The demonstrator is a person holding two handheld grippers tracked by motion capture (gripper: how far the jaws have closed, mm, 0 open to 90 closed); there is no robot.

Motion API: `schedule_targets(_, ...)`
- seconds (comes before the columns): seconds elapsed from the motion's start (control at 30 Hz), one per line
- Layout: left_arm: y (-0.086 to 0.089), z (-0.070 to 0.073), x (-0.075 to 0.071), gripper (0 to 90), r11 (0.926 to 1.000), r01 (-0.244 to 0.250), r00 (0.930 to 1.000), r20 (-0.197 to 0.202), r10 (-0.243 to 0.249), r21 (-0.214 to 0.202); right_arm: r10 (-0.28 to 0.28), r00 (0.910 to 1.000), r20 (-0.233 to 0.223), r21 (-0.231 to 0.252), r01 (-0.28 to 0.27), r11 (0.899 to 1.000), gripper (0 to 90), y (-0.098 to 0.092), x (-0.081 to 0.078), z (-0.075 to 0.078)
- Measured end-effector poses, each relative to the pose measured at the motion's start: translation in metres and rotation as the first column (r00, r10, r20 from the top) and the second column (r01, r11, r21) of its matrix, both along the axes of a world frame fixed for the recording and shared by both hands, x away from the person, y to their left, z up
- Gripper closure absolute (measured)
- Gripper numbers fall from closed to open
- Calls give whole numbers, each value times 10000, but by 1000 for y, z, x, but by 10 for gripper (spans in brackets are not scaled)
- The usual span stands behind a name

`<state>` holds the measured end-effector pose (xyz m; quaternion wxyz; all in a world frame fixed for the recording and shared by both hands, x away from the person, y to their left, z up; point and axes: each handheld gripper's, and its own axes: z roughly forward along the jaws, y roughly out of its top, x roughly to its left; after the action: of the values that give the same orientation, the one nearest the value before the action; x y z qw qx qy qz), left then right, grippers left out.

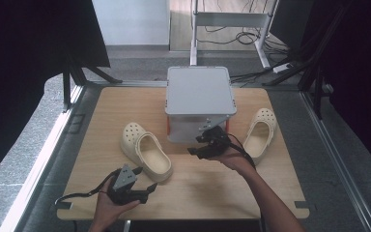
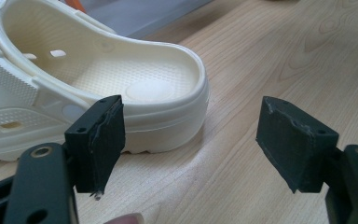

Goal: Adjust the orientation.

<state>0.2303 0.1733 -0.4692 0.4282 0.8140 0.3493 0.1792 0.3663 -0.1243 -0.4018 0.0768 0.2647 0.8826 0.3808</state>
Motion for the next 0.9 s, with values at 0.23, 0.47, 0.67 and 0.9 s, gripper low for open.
schedule_targets(0.23,1,1,-1,241,10000,-6,10000,33,6,-71,263,9996,-30,-428,-264,9987,432,20,1,6)
schedule_targets(0.47,1,1,0,241,10000,57,10000,-21,-57,-8,493,9986,-182,-787,-506,9956,447,40,5,9)
schedule_targets(0.67,2,1,-1,241,10000,51,10000,-7,-51,-20,630,9973,-378,-1031,-666,9924,454,57,12,7)
schedule_targets(0.9,1,0,-1,241,10000,73,10000,-57,-73,10,780,9948,-662,-1125,-851,9900,457,73,18,2)
